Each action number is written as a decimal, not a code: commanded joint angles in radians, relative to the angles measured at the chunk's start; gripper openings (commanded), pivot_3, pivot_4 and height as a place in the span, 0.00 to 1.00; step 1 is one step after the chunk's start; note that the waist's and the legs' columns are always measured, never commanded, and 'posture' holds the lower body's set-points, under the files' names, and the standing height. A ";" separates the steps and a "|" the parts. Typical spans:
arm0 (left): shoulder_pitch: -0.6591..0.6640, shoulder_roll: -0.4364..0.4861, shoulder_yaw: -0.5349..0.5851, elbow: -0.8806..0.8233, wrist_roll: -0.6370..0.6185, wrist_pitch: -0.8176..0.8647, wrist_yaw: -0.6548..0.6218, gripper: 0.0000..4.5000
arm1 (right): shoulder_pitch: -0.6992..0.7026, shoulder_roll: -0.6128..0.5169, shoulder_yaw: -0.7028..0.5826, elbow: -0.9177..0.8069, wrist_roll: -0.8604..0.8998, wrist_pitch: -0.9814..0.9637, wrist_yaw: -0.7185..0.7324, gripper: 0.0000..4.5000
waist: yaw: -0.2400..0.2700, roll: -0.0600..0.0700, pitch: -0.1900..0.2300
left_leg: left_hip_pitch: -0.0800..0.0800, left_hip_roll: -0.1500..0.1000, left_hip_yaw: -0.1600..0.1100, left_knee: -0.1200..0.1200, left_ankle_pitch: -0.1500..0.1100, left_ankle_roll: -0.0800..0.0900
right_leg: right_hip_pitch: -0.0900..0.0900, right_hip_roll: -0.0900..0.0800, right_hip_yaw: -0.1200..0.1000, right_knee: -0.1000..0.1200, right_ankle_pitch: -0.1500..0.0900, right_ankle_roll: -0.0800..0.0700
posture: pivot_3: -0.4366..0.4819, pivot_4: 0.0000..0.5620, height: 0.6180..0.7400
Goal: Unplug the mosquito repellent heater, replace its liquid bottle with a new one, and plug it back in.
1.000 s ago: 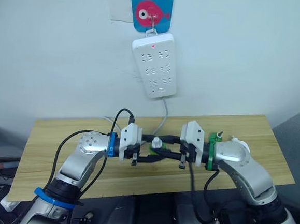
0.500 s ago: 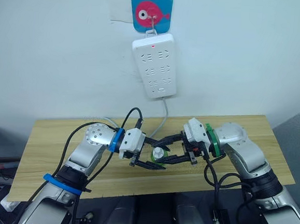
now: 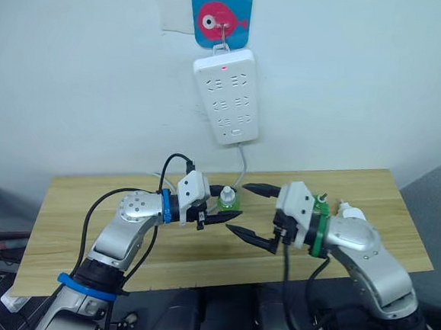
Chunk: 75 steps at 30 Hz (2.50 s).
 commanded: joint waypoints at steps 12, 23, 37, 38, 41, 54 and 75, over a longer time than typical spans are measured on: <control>-0.002 -0.021 -0.010 -0.061 0.013 -0.002 0.044 0.49 | -0.019 0.070 0.060 0.046 -0.081 -0.007 -0.110 0.72 | 0.006 0.000 0.000 | 0.000 0.000 0.000 0.000 -0.001 0.002 | 0.000 0.000 0.000 0.000 0.000 0.000 | 0.38 0.48 1.00; 0.034 -0.007 -0.039 -0.088 0.009 -0.019 -0.003 0.49 | -0.004 0.054 0.027 0.014 -0.013 -0.022 -0.046 0.23 | 0.006 0.000 0.000 | 0.000 0.000 0.000 0.000 -0.001 0.001 | 0.000 0.001 0.000 0.001 0.000 0.000 | 0.38 0.44 1.00; -0.025 0.134 -0.137 -0.002 -0.096 -0.289 -0.532 0.49 | -0.311 -0.098 0.078 0.419 0.190 -0.337 0.751 0.23 | 0.024 0.000 0.000 | 0.003 0.001 0.000 0.000 -0.001 0.002 | 0.003 0.002 -0.001 0.000 0.000 0.000 | 0.46 0.44 1.00; -0.044 0.127 -0.141 0.021 -0.091 -0.300 -0.539 0.49 | -0.323 -0.092 0.081 0.440 0.186 -0.352 0.765 0.23 | 0.026 0.000 0.000 | 0.002 0.001 0.000 0.000 -0.001 0.002 | 0.003 0.003 -0.001 0.000 0.000 0.000 | 0.46 0.44 1.00; -0.093 0.099 -0.135 0.076 -0.082 -0.305 -0.523 0.49 | -0.343 -0.087 0.072 0.473 0.189 -0.349 0.781 0.40 | 0.028 0.000 0.000 | 0.002 0.000 0.000 0.001 -0.001 0.002 | 0.003 0.003 -0.001 0.000 0.000 0.000 | 0.46 0.44 1.00; -0.002 0.038 -0.021 0.009 -0.056 -0.125 -0.189 0.49 | -0.123 -0.166 -0.101 0.188 0.170 -0.173 0.443 1.00 | 0.023 0.000 0.000 | 0.002 0.001 0.000 0.000 -0.001 0.002 | 0.002 0.001 0.000 0.001 0.000 0.000 | 0.40 0.50 1.00; 0.025 0.007 -0.033 -0.069 -0.024 -0.059 -0.076 0.49 | -0.112 0.012 0.033 0.187 -0.053 -0.137 0.078 1.00 | 0.022 0.000 0.000 | 0.002 0.001 0.000 -0.001 -0.001 0.001 | 0.002 0.001 -0.001 0.001 0.000 -0.001 | 0.40 0.50 1.00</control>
